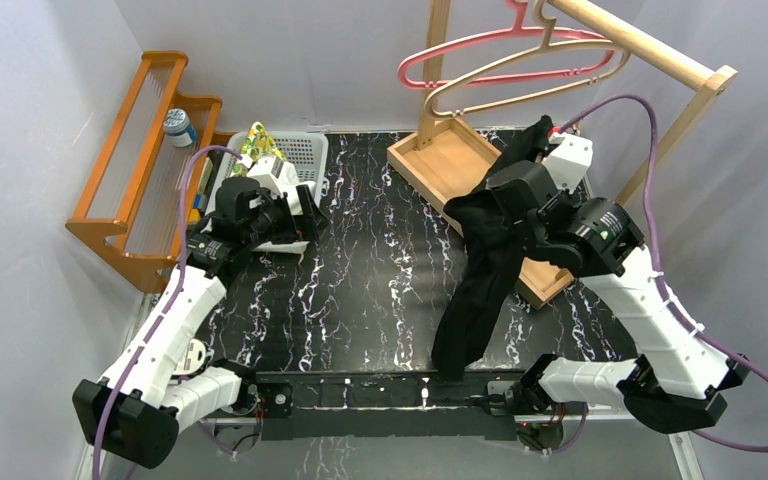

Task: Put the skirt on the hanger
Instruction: Place the hanger at the clothesline.

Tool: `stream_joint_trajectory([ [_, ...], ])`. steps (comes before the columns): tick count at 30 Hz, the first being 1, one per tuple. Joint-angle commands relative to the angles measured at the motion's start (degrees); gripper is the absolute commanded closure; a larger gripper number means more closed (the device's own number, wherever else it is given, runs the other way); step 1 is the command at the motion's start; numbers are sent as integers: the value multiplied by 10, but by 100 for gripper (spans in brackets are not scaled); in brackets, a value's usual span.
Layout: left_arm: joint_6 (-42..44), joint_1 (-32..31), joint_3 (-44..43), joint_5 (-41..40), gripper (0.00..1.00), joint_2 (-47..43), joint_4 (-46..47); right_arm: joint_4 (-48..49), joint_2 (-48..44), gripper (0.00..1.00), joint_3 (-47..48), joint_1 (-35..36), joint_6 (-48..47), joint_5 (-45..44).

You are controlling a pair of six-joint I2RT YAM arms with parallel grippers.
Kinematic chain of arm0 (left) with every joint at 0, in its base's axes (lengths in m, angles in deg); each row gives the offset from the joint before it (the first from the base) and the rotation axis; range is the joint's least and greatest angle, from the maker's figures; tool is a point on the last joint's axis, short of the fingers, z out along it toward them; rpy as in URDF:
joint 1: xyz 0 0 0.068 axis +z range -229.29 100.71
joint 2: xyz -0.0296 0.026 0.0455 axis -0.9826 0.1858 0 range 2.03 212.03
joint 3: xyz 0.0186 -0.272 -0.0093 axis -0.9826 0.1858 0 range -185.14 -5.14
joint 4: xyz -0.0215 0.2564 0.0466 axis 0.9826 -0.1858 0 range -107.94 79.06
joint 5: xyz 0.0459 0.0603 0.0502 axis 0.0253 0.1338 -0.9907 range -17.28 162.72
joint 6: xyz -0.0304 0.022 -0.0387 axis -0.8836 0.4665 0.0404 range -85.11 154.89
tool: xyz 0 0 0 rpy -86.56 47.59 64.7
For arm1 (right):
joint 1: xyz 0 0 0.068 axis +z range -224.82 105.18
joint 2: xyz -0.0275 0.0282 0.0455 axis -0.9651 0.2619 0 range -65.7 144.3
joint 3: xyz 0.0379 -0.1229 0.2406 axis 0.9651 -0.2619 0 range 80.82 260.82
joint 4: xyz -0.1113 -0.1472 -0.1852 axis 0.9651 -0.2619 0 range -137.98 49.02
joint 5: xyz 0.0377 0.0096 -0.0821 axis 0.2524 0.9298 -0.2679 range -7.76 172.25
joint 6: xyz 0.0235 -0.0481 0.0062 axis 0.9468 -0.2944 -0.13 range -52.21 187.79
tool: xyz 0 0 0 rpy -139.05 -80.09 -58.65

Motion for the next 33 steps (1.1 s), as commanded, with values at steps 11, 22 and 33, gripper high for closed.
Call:
stream_joint_trajectory([
  [11,-2,2,-20,28,1,-19,-7,159,9,100,-10,-37,-112,-167],
  [22,28,2,-10,35,2,-4,-7,427,23,100,-1,-96,-363,-226],
  [33,35,2,-19,41,2,14,-8,661,12,100,-18,-95,-579,-237],
])
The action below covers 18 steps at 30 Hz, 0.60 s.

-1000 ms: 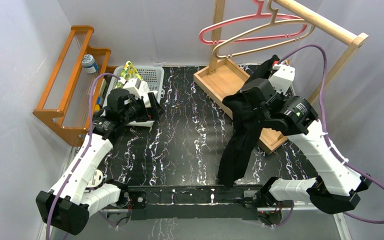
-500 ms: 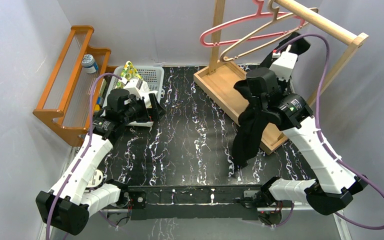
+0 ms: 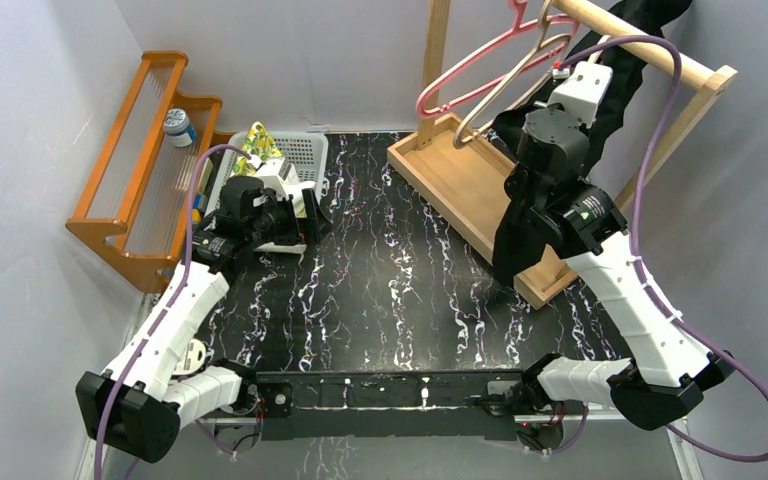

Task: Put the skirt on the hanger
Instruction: Place the hanger at the clothesline.

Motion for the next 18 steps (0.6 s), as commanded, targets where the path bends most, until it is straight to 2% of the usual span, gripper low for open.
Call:
stream_joint_trajectory([
  [1,8,1,-19,12,2,1,-3,170,-17,100,17,-1,-106,-26],
  [6,5,2,-21,18,2,11,0,232,2,100,24,-3,-163,-22],
  [8,2,1,-20,21,2,14,3,228,12,100,28,-22,-156,5],
  [12,-2,2,-5,22,2,3,3,120,55,100,99,-111,-55,75],
  [14,-5,2,4,20,2,-2,4,70,56,100,106,-141,10,106],
  [15,-5,1,6,20,2,-3,4,34,55,100,106,-151,58,111],
  [18,-5,1,2,22,2,6,3,-21,46,100,108,-158,123,81],
])
